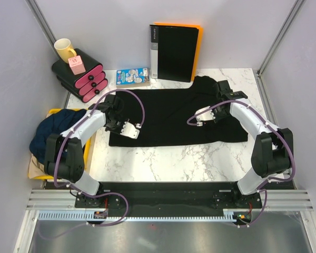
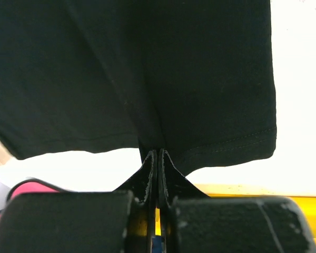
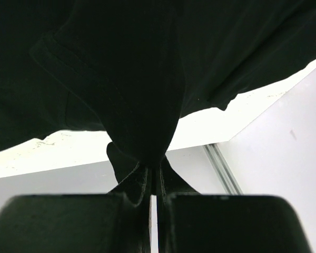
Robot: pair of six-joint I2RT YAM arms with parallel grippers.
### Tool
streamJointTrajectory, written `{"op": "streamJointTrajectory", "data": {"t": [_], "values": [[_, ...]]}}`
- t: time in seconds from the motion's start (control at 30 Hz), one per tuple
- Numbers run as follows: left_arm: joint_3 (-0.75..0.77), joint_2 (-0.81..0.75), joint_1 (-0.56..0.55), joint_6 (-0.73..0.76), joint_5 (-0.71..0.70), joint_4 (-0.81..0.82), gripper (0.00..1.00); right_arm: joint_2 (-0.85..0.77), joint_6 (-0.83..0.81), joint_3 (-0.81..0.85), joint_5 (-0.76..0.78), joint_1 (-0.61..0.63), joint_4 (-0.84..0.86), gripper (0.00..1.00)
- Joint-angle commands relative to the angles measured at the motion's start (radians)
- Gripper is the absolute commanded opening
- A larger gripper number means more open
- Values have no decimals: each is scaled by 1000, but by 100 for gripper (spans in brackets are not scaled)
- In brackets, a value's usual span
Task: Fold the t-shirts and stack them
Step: Fold the tshirt
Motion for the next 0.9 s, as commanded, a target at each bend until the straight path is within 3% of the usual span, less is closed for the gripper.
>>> {"op": "streamJointTrajectory", "data": {"t": [0.0, 0.43, 0.53, 0.57, 0.67, 0.7, 0.73, 0.77, 0.8, 0.87], "values": [[38, 39, 9, -9, -37, 15, 2, 18, 4, 43, 18, -1, 33, 0], [39, 102, 7, -52, -82, 65, 4, 35, 26, 12, 13, 7, 113, 2], [26, 97, 9, -59, -91, 68, 22, 45, 41, -4, 21, 14, 156, 10], [23, 96, 7, -59, -93, 70, 24, 45, 44, -9, 19, 14, 168, 12], [9, 92, 7, -62, -106, 71, 39, 54, 64, -52, 32, 27, 292, 25], [8, 89, 9, -62, -109, 71, 58, 51, 87, -67, 32, 34, 338, 37], [5, 86, 9, -63, -108, 71, 70, 53, 102, -107, 41, 40, 468, 42], [0, 85, 7, -65, -109, 71, 73, 56, 116, -125, 47, 45, 530, 45], [0, 76, 7, -65, -106, 73, 84, 59, 130, -141, 56, 54, 594, 54], [-3, 71, 7, -68, -105, 73, 88, 76, 170, -179, 99, 63, 758, 62]]}}
